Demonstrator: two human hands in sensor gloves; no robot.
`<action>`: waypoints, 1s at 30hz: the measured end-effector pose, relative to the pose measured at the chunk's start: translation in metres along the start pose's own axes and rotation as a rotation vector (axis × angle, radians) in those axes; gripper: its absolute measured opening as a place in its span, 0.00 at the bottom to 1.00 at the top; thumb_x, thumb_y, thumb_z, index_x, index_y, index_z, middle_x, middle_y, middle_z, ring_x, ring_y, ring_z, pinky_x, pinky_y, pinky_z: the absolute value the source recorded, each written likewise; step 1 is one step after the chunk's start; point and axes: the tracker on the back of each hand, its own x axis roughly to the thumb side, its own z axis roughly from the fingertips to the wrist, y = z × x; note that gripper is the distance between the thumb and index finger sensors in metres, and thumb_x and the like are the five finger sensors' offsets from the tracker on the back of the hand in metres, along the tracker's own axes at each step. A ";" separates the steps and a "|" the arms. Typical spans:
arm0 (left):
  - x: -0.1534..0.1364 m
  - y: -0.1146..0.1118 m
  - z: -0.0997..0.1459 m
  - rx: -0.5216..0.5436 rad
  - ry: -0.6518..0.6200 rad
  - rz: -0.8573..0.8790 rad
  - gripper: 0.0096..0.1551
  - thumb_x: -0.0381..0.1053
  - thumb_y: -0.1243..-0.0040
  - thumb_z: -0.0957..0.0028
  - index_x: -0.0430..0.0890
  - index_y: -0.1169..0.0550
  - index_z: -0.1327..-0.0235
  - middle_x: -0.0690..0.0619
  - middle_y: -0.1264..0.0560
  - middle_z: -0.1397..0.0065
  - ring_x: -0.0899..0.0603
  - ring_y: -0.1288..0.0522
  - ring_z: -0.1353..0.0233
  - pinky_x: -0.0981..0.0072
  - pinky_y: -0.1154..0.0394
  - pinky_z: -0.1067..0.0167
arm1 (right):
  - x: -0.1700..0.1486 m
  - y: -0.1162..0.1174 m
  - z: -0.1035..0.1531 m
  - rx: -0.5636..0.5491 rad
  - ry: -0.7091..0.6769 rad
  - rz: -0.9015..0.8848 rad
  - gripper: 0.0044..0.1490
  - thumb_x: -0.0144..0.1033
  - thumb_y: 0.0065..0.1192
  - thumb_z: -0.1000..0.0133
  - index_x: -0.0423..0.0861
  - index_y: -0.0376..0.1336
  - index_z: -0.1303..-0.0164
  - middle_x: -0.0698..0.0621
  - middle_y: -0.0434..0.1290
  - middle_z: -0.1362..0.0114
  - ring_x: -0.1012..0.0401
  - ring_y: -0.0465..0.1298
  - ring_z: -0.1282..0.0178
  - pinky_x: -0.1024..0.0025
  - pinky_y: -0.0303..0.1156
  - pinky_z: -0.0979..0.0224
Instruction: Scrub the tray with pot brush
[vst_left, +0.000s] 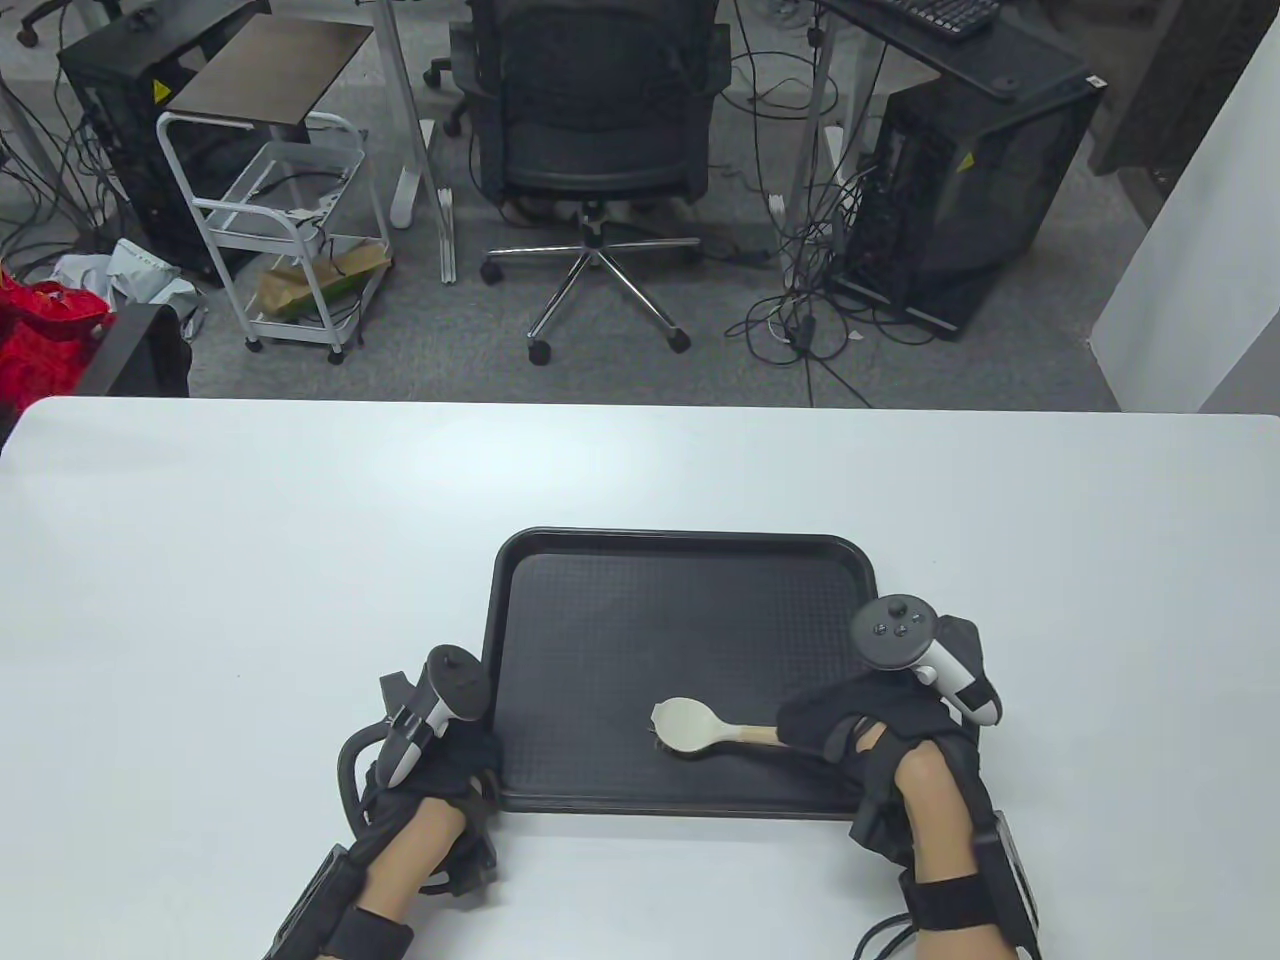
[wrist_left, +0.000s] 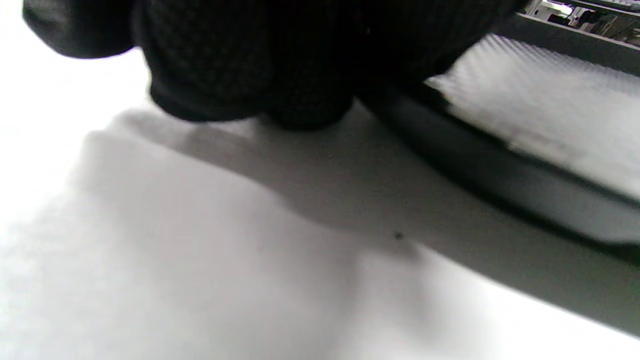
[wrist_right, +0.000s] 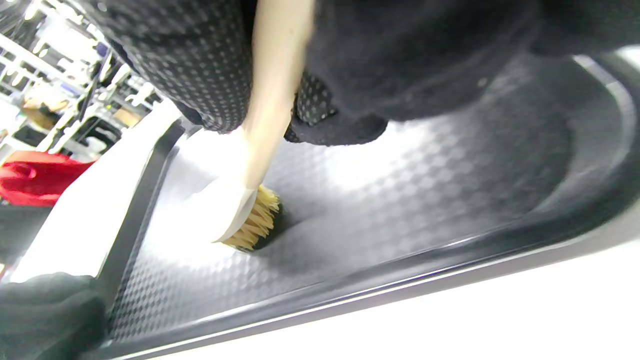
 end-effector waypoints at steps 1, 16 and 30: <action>0.000 0.000 0.000 0.000 0.000 0.000 0.35 0.59 0.36 0.55 0.38 0.28 0.43 0.52 0.19 0.52 0.47 0.15 0.61 0.47 0.21 0.53 | -0.005 -0.003 0.002 -0.006 0.012 -0.009 0.30 0.44 0.76 0.50 0.43 0.75 0.41 0.42 0.83 0.59 0.52 0.81 0.80 0.52 0.77 0.66; 0.000 0.000 0.000 0.001 0.001 -0.001 0.35 0.59 0.36 0.55 0.38 0.28 0.43 0.52 0.19 0.52 0.47 0.15 0.61 0.47 0.21 0.53 | -0.079 -0.043 0.030 -0.102 0.147 -0.152 0.29 0.41 0.82 0.55 0.41 0.79 0.46 0.40 0.85 0.62 0.50 0.81 0.83 0.49 0.76 0.68; 0.000 0.000 0.000 -0.003 0.002 0.000 0.34 0.59 0.36 0.55 0.39 0.28 0.43 0.52 0.19 0.52 0.47 0.15 0.61 0.48 0.21 0.53 | -0.101 -0.068 0.067 -0.237 0.135 -0.227 0.29 0.39 0.82 0.55 0.39 0.80 0.47 0.39 0.85 0.63 0.50 0.80 0.83 0.49 0.76 0.68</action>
